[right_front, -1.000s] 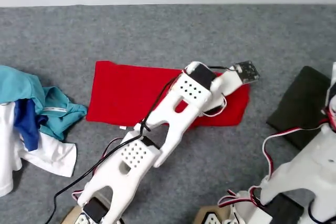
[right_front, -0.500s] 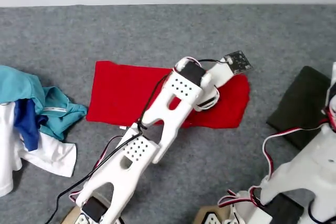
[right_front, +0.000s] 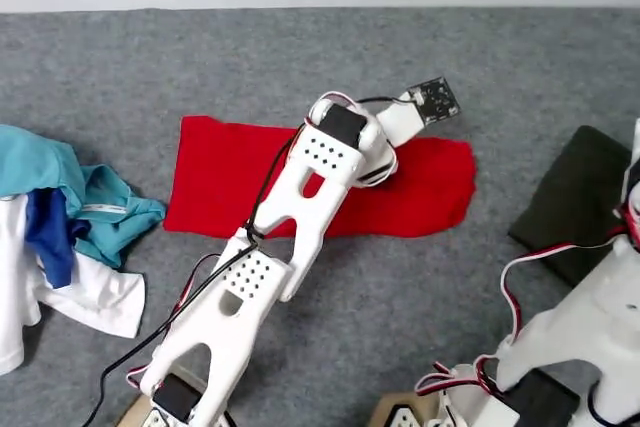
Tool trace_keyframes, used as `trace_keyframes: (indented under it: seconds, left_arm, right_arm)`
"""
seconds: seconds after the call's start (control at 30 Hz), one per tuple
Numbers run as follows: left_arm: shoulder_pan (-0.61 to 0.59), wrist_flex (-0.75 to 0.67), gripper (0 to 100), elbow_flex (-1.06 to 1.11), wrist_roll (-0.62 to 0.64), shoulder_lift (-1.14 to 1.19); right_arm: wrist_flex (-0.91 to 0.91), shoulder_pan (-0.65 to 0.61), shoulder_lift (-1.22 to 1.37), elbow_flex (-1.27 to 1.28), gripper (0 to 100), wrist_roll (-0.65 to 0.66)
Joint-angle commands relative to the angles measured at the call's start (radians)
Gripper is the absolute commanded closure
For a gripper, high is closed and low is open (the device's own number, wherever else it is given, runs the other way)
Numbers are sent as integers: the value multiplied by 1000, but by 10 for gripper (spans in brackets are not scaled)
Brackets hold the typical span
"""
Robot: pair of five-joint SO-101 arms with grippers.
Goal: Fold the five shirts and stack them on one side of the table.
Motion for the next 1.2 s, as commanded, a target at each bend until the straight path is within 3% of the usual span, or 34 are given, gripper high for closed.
trace_keyframes:
  seconds: [0.0,0.23,0.47,0.97,1.17]
  left_arm:
    - [-17,-46,808,-35,-9,-12]
    - [-49,-55,808,-62,-8,-57]
    - [-12,178,808,-120,-5,-169]
    - [29,183,812,-35,40,-256]
    - [61,183,812,282,40,-459]
  right_arm:
    - [41,8,-18,3,990,6]
    - [41,8,-19,3,990,6]
    - [41,8,-19,5,990,6]
    - [41,12,-18,5,990,11]
    - [41,12,-19,5,990,11]
